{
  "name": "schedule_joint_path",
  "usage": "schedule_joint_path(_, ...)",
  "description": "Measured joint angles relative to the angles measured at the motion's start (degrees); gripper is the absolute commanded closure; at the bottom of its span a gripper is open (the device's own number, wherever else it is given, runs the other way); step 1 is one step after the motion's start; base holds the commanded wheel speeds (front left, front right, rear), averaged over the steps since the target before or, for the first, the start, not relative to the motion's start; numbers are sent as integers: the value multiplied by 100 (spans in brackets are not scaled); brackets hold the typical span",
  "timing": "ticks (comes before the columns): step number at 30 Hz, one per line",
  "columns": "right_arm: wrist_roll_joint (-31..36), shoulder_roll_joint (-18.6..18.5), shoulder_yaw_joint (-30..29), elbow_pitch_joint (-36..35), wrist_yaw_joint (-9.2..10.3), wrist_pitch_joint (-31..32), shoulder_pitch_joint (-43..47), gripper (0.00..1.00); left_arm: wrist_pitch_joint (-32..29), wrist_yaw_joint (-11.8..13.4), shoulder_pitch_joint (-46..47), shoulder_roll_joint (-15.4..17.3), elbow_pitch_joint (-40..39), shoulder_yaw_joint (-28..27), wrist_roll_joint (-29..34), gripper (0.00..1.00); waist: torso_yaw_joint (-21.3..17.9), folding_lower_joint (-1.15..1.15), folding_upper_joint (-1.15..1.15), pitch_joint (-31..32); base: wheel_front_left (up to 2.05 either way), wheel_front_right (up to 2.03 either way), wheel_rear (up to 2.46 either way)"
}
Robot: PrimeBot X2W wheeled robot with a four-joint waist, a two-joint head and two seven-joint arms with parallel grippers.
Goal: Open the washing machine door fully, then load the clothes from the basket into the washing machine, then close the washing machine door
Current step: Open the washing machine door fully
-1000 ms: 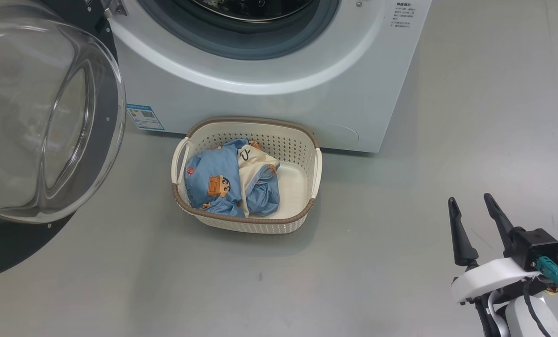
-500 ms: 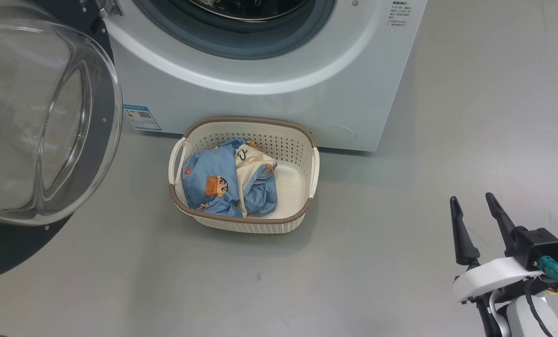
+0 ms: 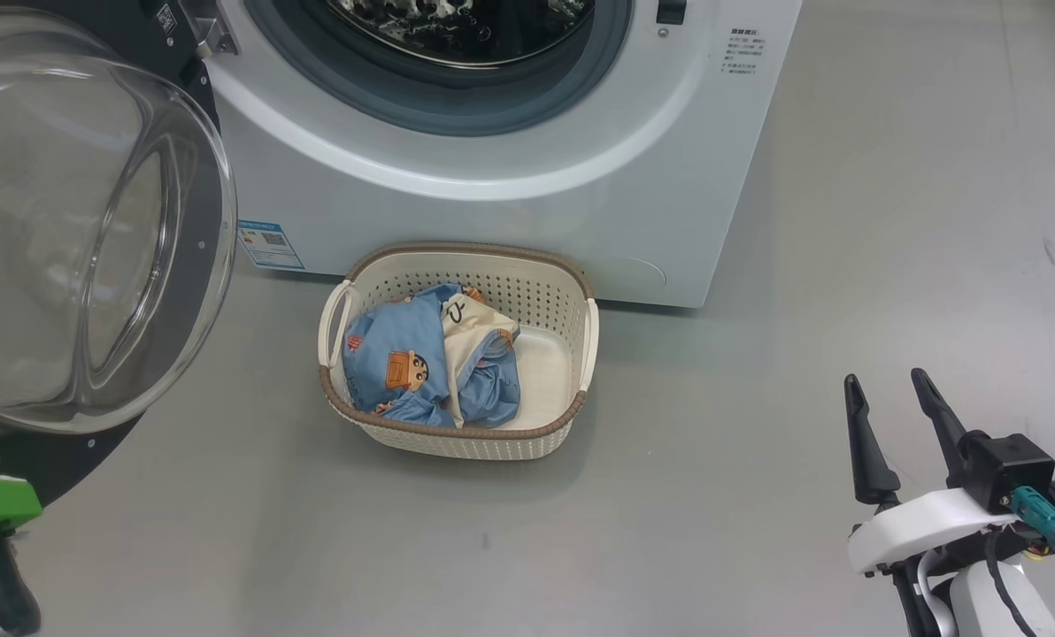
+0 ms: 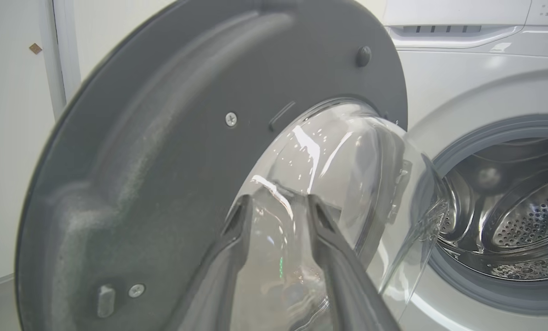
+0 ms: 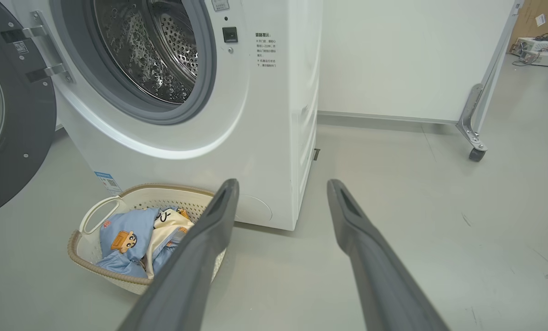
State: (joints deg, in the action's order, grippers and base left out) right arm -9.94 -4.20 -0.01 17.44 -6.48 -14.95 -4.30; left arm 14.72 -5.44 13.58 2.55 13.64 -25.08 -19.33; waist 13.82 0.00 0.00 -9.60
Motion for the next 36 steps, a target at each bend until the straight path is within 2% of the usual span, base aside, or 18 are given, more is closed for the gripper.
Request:
schedule_joint_path(11, -1, 49, 40, -3, -2, 0, 1, 0, 0, -129, -500, -120, -672, 378, 241, 0, -183, 0, 0, 129, 0, 0, 0)
schedule_joint_path(32, -10, 100, 77, -368, -4, 0, 4, 0, -1, -175, -1230, -112, -853, 2130, 365, 0, -925, -1, 0, 366, 0, 0, 0)
schedule_joint_path(36, -13, 101, 74, -435, -12, 0, 14, 0, -1, -176, -1351, -103, -837, 2321, 363, 0, -1028, -1, 0, 428, 0, 0, 0)
